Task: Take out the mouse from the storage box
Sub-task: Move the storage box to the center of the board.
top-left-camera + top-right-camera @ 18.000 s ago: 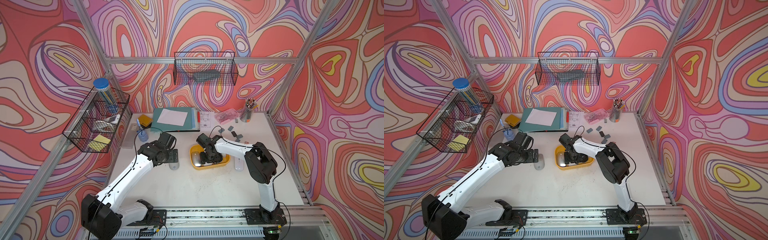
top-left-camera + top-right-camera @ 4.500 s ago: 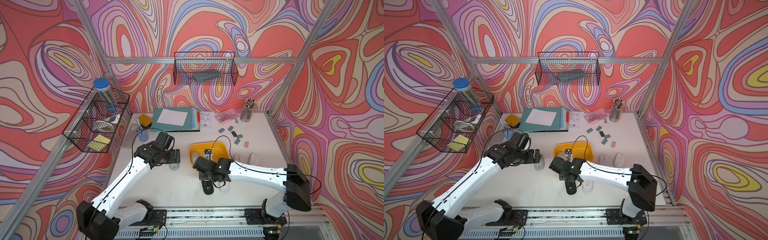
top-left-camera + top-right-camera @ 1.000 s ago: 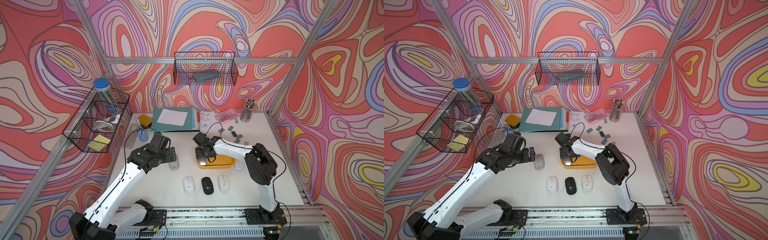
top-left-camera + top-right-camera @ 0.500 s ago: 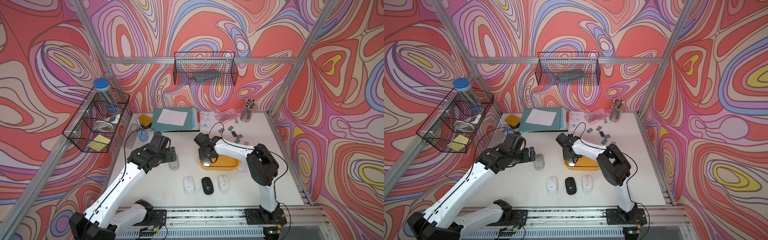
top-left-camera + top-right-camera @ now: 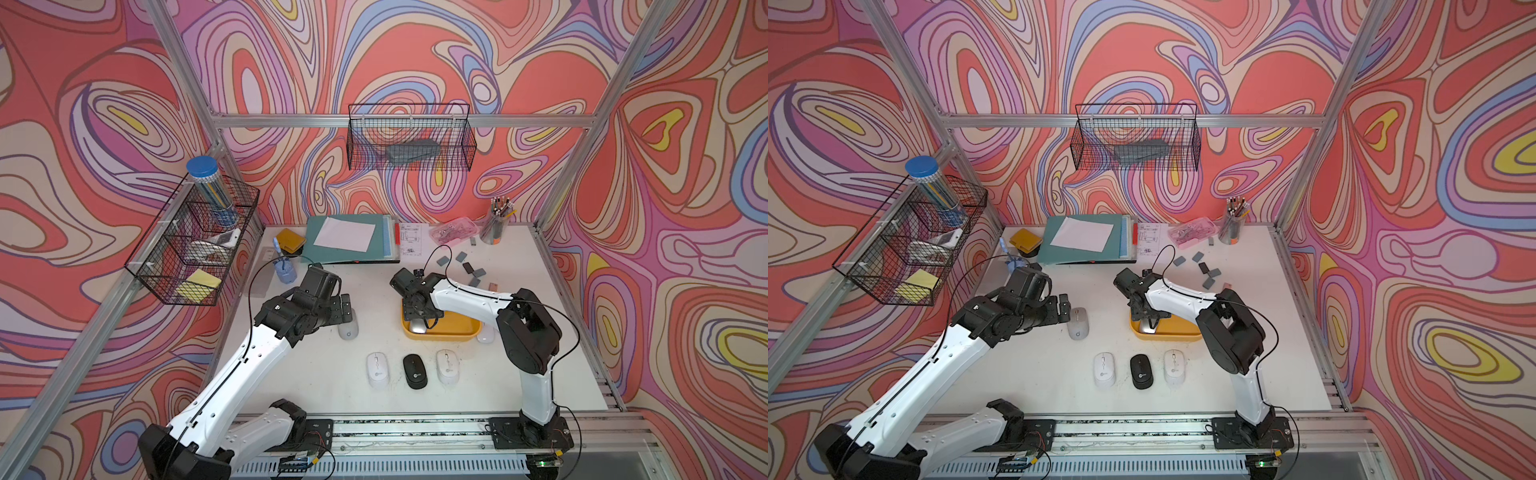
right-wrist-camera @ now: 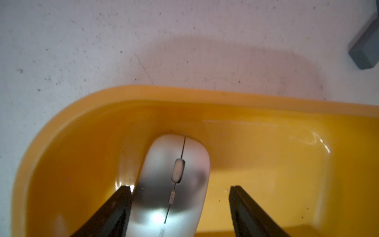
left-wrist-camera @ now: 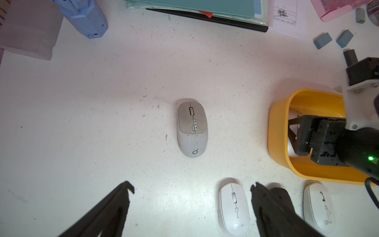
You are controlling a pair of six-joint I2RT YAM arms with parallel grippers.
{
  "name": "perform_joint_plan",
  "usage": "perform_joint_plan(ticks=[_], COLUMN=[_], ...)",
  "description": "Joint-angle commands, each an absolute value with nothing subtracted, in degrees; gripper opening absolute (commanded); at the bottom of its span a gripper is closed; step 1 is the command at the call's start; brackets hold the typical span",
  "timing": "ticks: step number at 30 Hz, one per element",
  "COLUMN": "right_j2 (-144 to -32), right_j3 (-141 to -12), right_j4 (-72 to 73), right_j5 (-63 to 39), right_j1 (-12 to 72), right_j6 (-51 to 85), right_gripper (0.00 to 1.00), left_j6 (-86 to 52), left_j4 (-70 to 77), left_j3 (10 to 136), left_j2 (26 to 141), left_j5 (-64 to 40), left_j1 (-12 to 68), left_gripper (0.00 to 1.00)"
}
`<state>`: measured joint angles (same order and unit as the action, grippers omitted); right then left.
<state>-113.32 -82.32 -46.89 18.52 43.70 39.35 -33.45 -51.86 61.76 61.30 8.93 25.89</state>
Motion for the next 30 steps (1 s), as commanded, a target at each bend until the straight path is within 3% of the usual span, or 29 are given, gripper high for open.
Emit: perform_joint_plan(ticks=[1,6,19,25,30], right_j2=[-108.95,-106.21,-113.43,-116.03,-118.65], right_j3=[-79.22,-73.62,-76.14,-77.0,-79.79], right_j4=[-43.77,-37.98,-39.99,-37.84,-36.67], right_j5=[17.61,15.18,16.0,13.81,11.8], right_j1=[44.02,43.95,43.87,44.0,44.47], right_j6=[45.1,52.18,54.57,52.26,48.87], right_gripper=[0.8,0.83,0.83,0.65,0.58], left_j6=[-33.24,-33.29,-33.13,-33.04,-32.99], left_j4=[-51.46,-51.37,-51.34,-51.54,-51.57], left_j3=[61.31,61.35,61.16,61.19,61.17], left_j2=[61.49,61.25,60.73,60.82,60.78], left_j5=[8.61,8.36,8.14,8.36,8.44], left_j1=[25.62,25.59,25.6,25.62,25.65], left_gripper=[0.96,0.96,0.96,0.96,0.96])
